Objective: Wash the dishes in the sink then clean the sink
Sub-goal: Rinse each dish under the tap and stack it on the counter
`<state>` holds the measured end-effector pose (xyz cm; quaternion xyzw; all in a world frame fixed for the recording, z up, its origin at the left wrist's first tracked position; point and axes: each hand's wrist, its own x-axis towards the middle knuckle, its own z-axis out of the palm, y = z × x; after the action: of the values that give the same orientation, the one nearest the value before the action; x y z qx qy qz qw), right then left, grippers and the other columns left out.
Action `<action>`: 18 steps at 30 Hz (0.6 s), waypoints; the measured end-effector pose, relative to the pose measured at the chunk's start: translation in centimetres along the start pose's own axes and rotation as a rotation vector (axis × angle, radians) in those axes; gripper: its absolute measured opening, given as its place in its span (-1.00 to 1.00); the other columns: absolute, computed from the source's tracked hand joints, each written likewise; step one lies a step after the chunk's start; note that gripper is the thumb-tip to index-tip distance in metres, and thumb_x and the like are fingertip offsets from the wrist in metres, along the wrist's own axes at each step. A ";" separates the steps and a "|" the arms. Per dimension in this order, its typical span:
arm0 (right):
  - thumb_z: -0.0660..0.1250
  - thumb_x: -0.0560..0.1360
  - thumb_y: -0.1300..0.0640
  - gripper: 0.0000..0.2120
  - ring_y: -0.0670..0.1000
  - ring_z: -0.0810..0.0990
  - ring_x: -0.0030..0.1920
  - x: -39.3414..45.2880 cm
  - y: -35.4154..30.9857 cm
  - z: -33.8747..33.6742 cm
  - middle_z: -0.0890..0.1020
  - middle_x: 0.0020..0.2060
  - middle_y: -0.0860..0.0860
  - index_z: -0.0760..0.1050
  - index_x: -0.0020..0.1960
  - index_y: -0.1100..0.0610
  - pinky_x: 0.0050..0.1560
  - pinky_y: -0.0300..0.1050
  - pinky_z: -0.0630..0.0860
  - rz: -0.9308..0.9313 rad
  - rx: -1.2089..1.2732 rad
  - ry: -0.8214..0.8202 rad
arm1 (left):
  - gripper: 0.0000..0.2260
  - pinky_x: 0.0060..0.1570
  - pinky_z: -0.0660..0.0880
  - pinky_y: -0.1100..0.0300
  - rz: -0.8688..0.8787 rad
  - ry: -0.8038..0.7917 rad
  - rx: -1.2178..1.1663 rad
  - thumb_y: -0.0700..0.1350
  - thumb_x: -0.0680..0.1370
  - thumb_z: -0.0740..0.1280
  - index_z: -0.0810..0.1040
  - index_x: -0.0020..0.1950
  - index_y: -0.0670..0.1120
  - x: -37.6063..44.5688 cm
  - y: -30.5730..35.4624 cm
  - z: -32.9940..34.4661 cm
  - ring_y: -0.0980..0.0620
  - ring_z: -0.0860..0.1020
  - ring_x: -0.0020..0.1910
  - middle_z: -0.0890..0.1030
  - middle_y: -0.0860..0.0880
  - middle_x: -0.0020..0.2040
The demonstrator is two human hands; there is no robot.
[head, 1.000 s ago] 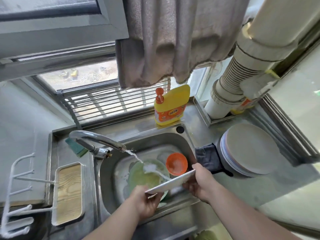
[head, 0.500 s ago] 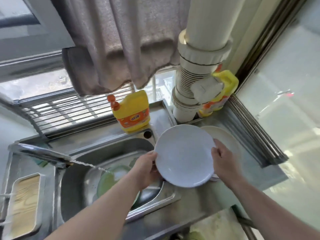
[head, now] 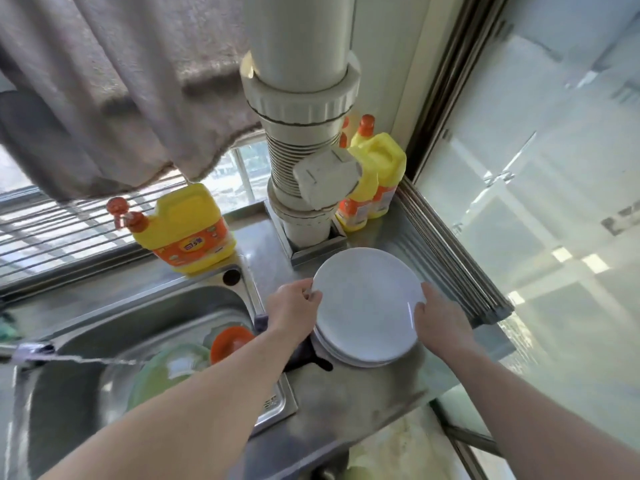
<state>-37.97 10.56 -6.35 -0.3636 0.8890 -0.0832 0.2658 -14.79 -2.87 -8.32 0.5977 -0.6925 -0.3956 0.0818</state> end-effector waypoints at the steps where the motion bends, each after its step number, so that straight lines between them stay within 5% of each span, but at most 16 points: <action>1: 0.10 0.63 0.20 -0.78 0.20 0.50 -0.17 0.1 0.3 0.3 0.58 -0.13 0.15 0.34 0.26 0.10 -0.17 0.06 0.41 -0.004 -0.037 -0.010 | -0.85 -0.04 0.54 0.01 0.024 0.001 0.059 -0.01 0.62 0.32 0.63 -0.06 -0.02 -0.1 0.0 0.1 -0.12 0.56 -0.10 0.62 -0.02 -0.21; 6: 0.08 0.67 0.12 -0.77 0.19 0.53 -0.22 -0.1 1.0 1.1 0.50 -0.27 0.05 0.26 0.32 0.07 -0.21 0.07 0.48 -0.015 -0.148 -0.033 | -0.81 0.10 0.54 -0.01 0.089 -0.041 0.059 0.00 0.70 0.29 0.61 0.18 -0.07 -0.7 -0.4 0.1 -0.13 0.57 0.03 0.62 -0.07 0.02; 10: 0.08 0.70 -0.03 -0.48 0.20 0.61 0.01 -1.6 -1.8 0.1 0.63 0.18 0.12 0.07 0.63 -0.05 -0.07 0.07 0.50 -0.055 -0.213 0.084 | -0.82 0.05 0.47 0.15 0.132 -0.067 -0.101 0.00 0.71 0.28 0.62 0.26 0.09 -2.8 -1.6 -1.9 0.05 0.58 0.03 0.68 0.05 0.05; 13: 0.17 0.66 0.05 -0.51 0.20 0.62 0.03 -3.7 -7.2 2.3 0.61 0.16 0.09 0.23 0.58 -0.03 -0.05 0.11 0.55 -0.381 -0.060 0.166 | -0.78 -0.13 0.47 0.18 0.093 0.006 -0.146 0.05 0.67 0.32 0.66 -0.13 0.09 -4.8 -5.6 -3.7 0.21 0.55 -0.19 0.62 0.19 -0.24; 15: 0.17 0.60 0.08 -0.59 0.17 0.63 -0.03 -5.5 -11.5 5.7 0.63 0.03 0.05 0.43 0.43 -0.01 -0.07 0.09 0.58 -0.575 0.027 0.123 | -0.60 -0.29 0.35 0.08 0.051 0.017 -0.058 0.05 0.65 0.33 0.45 -0.38 -0.01 -6.2 -10.0 -5.0 0.14 0.41 -0.40 0.44 0.11 -0.46; 18: 0.13 0.58 0.02 -0.67 0.04 0.61 -0.02 -8.7 -17.5 12.1 0.64 -0.02 -0.03 0.61 0.21 -0.01 0.00 -0.02 0.60 -0.755 0.147 -0.074 | -0.59 -0.32 0.26 0.03 -0.122 0.017 0.103 0.03 0.62 0.32 0.36 -0.39 -0.08 -7.6 -18.2 -7.6 0.07 0.37 -0.41 0.40 0.02 -0.48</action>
<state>-15.80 4.47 -7.03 -0.6478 0.6742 -0.2256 0.2736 5.67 1.01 -12.20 0.6455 -0.6735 -0.3586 0.0326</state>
